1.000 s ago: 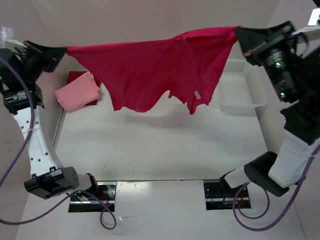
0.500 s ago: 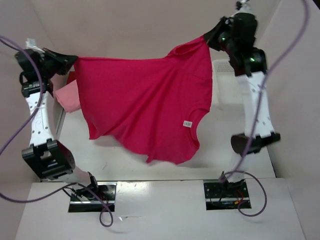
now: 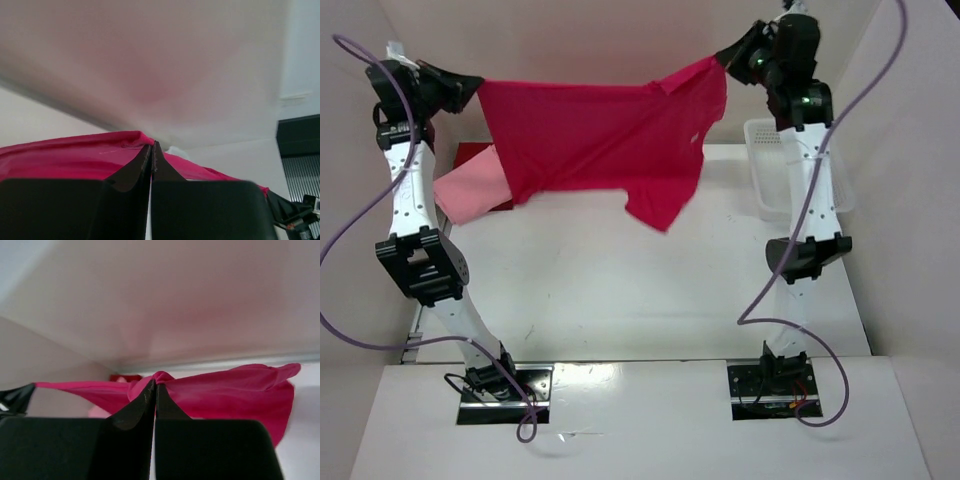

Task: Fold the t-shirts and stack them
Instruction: Flatten out the tshirt

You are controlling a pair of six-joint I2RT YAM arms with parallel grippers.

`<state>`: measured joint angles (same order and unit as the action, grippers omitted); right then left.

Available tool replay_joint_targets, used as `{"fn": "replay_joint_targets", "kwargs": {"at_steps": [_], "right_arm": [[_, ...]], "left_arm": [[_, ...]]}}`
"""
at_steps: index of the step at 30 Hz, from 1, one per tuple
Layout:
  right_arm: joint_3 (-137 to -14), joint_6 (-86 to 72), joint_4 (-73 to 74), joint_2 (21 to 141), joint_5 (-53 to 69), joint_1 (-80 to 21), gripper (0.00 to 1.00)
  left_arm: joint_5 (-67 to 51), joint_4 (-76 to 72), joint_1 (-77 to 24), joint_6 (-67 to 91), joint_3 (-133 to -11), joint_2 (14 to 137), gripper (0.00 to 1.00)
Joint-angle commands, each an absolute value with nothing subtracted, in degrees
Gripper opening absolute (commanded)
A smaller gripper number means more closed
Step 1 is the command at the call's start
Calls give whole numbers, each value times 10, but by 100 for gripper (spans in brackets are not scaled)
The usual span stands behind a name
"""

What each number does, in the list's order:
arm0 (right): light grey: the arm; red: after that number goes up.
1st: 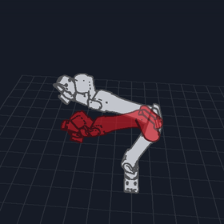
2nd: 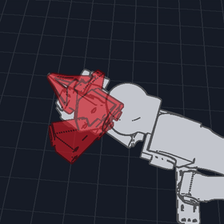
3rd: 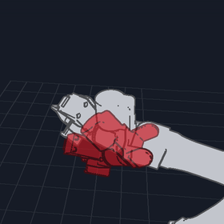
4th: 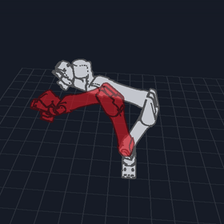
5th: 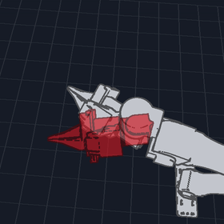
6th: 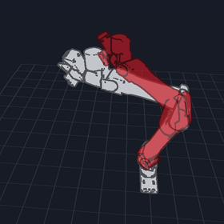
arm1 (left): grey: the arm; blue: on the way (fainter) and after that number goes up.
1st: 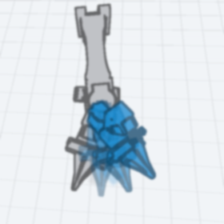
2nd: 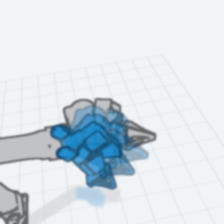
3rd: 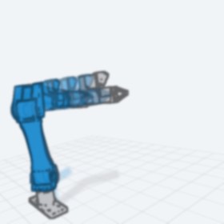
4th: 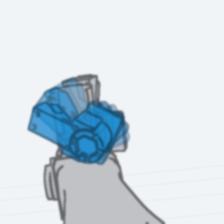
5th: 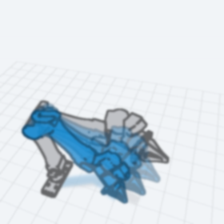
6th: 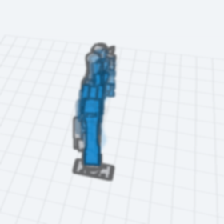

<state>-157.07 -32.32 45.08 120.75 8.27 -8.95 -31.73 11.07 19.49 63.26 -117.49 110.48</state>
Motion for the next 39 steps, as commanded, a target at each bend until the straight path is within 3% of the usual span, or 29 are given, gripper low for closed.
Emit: {"fn": "replay_joint_targets", "kwargs": {"at_steps": [1, 5, 8, 9, 14, 20, 29, 39], "right_arm": [[-1607, -359, 344, 1107, 126, -66, 0], [-1540, -343, 380, 1082, 120, -61, 0], [-1389, -320, 373, 1038, 119, -61, 0], [-1267, -320, 353, 991, 120, -61, 0], [-904, -301, 307, 879, 100, -61, 0], [-631, -296, 291, 783, 100, -61, 0], [-522, -325, 411, 676, 158, -61, 0], [-505, -330, 539, 553, 153, -61, 0]], "left_arm": [[-347, 39, 215, 671, -1240, 1081, 0], [-321, 54, 215, 640, -1241, 1075, 0], [-321, 26, 215, 620, -1183, 1053, 0], [-321, 19, 215, 613, -1126, 1043, 0], [-302, -9, 210, 534, -910, 946, 0], [-281, -17, 210, 484, -597, 844, 0], [-214, 104, 210, 440, -376, 691, 0], [-217, 221, 216, 430, -384, 613, 0]]}}
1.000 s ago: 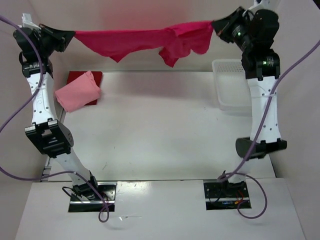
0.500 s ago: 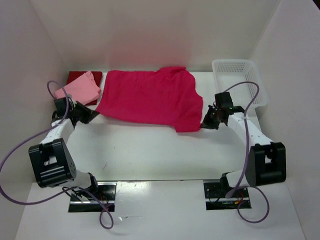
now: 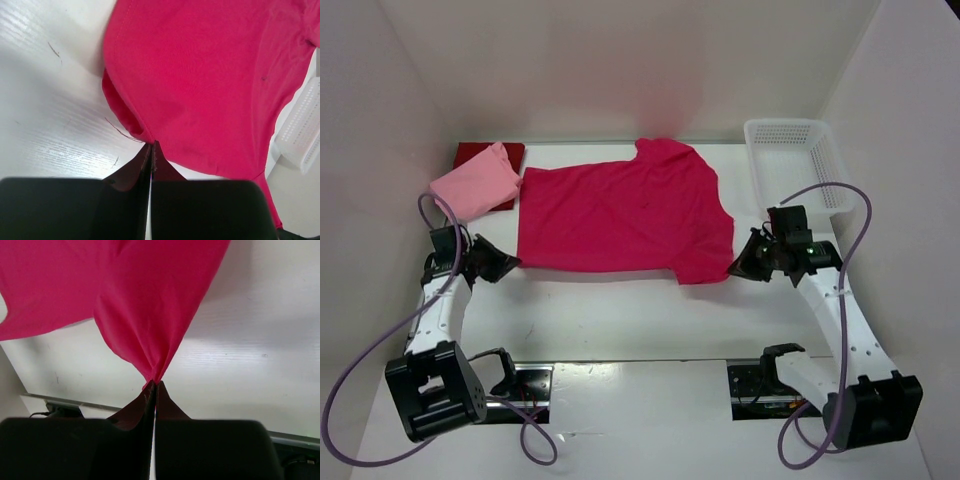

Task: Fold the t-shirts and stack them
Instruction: Flatten out the tshirt, then fold the flattened tshirt in 1/3 of the way

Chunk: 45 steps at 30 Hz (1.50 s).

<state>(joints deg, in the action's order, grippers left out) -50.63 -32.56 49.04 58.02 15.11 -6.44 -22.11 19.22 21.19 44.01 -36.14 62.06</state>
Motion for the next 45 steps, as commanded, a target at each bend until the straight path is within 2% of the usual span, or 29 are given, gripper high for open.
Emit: {"fn": "replay_joint_targets", "kwargs": {"at_steps": [1, 5, 14, 20, 32, 34, 37, 38, 39, 40, 42, 43, 45], "right_arm": [[-505, -330, 529, 553, 153, -61, 0], [-536, -330, 460, 607, 133, -61, 0], [-712, -280, 351, 871, 90, -61, 0], [-851, -257, 351, 1004, 78, -61, 0], [-1046, -245, 355, 1207, 63, -61, 0], [-1075, -245, 355, 1226, 63, -61, 0], [-1099, -250, 350, 1252, 56, -61, 0], [-1108, -250, 350, 1258, 56, -61, 2], [-1121, -250, 356, 1264, 51, -61, 4], [-1127, -250, 356, 1264, 51, -61, 11], [-1135, -250, 356, 1252, 51, -61, 16], [-1135, -250, 356, 1244, 51, -61, 19], [-1135, -250, 362, 1215, 56, -61, 21]], "left_arm": [[-217, 209, 216, 430, -384, 624, 0], [-237, 172, 216, 436, -406, 682, 0], [-220, 123, 202, 447, -498, 821, 0], [-205, 92, 188, 458, -558, 931, 0], [-179, 87, 159, 458, -660, 1050, 2], [-174, 87, 154, 458, -667, 1062, 6], [-166, 81, 149, 464, -672, 1074, 20], [-166, 81, 149, 464, -672, 1074, 25], [-166, 81, 149, 464, -672, 1074, 38], [-166, 81, 149, 464, -672, 1054, 43], [-154, 81, 149, 464, -666, 1018, 52], [-135, 75, 149, 464, -651, 976, 61], [-128, 85, 149, 448, -644, 931, 66]]}}
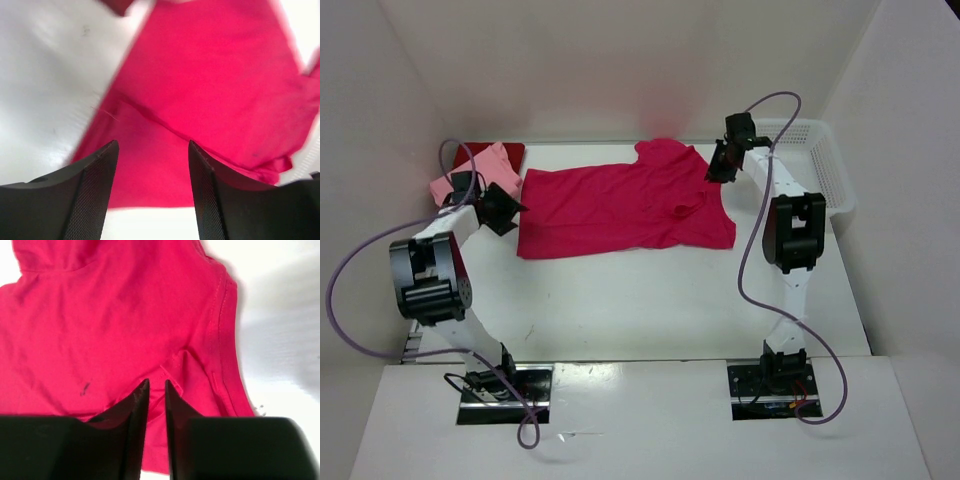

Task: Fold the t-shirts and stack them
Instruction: Fold the flattened tshirt in 1/3 of the way

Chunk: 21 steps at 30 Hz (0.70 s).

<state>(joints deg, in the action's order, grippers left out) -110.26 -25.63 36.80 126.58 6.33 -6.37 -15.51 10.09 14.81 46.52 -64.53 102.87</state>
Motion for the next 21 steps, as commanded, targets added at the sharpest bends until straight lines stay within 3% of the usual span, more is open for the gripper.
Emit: {"fn": "replay_joint_targets", "kwargs": {"at_steps": [1, 3, 6, 7, 8, 9, 17, 20, 21], "right_arm": [[-1125, -250, 355, 1202, 62, -61, 25], [-1082, -250, 350, 1154, 68, -61, 30], [-992, -250, 322, 1074, 68, -61, 32], [-965, -250, 314, 1051, 75, -61, 22], [-913, -257, 304, 1011, 81, -61, 3], [-884, -257, 296, 990, 81, -61, 0], [-642, -250, 291, 839, 83, -61, 0], [-584, -263, 291, 810, 93, -61, 11], [-560, -263, 285, 803, 93, -61, 22]], "left_arm": [[-128, 92, 149, 448, -629, 919, 66], [-135, 98, 149, 443, -598, 891, 66], [-148, 90, 149, 452, -514, 861, 48], [-155, 90, 149, 460, -497, 860, 44], [-155, 80, 149, 461, -466, 853, 34], [-155, 75, 149, 467, -455, 853, 31], [-150, 56, 155, 484, -442, 891, 37], [-143, 42, 155, 490, -449, 912, 37], [-143, 30, 155, 490, -449, 918, 37]]}}
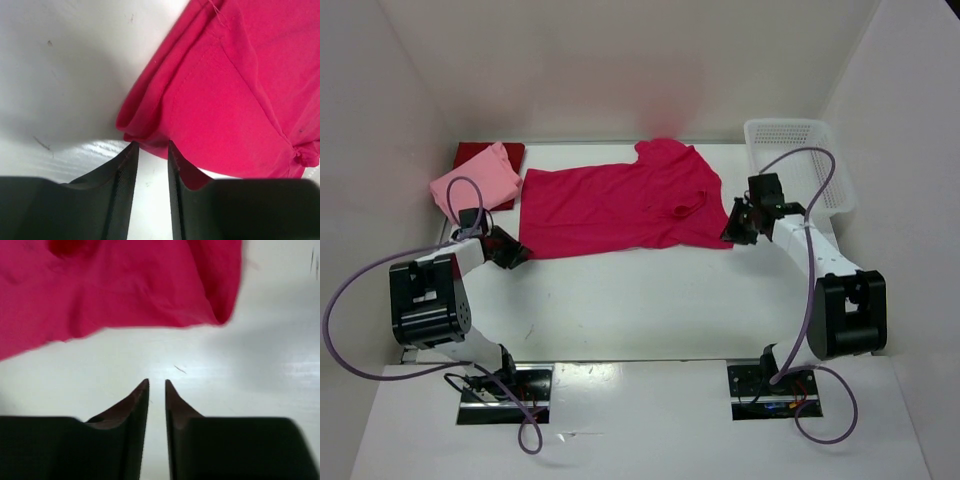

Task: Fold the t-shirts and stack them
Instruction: Fold the flattened tshirt in 1/3 of the way

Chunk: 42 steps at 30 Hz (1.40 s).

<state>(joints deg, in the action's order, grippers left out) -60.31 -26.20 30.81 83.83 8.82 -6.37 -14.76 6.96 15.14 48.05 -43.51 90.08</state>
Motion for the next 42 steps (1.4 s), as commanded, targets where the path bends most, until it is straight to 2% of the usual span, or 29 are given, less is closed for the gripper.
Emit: {"fn": "replay_joint_targets", "kwargs": {"at_steps": [1, 2, 3, 6, 11, 17, 23, 24, 26, 27, 28, 31, 34, 37, 42], "right_arm": [[-549, -270, 285, 802, 93, -61, 27], [-539, -278, 279, 802, 80, -55, 32], [-526, -278, 279, 802, 74, -54, 40], [-532, -284, 284, 823, 56, -40, 47], [-537, -297, 253, 876, 30, -26, 48], [-542, -321, 184, 945, 90, -26, 48], [-549, -359, 135, 981, 95, -32, 47], [-549, -359, 129, 981, 95, -37, 46], [-549, -373, 124, 987, 64, -37, 37], [-549, -379, 124, 987, 55, -42, 31], [-549, -387, 124, 987, 49, -42, 20], [-542, -402, 138, 957, 12, -42, 4], [-520, -417, 172, 904, -4, -42, 0], [-488, -417, 202, 839, -18, -42, 0], [-432, -424, 267, 759, 30, -36, 0]], "left_arm": [[-138, 30, 155, 490, -455, 925, 34], [-138, 30, 155, 490, -455, 939, 30], [-133, 30, 155, 490, -460, 945, 17], [-127, 44, 160, 475, -461, 951, 2], [-133, 62, 196, 458, -447, 933, 0], [-138, 76, 202, 447, -447, 928, 0], [-149, 76, 202, 442, -453, 928, 0], [-154, 76, 202, 442, -453, 928, 0], [-154, 76, 202, 442, -453, 928, 0], [-154, 76, 202, 442, -453, 928, 0], [-154, 76, 202, 436, -453, 928, 0], [-154, 91, 202, 428, -464, 921, 0], [-159, 117, 202, 409, -464, 910, 0], [-177, 156, 202, 377, -470, 910, 0], [-164, 186, 202, 379, -434, 831, 0]]}}
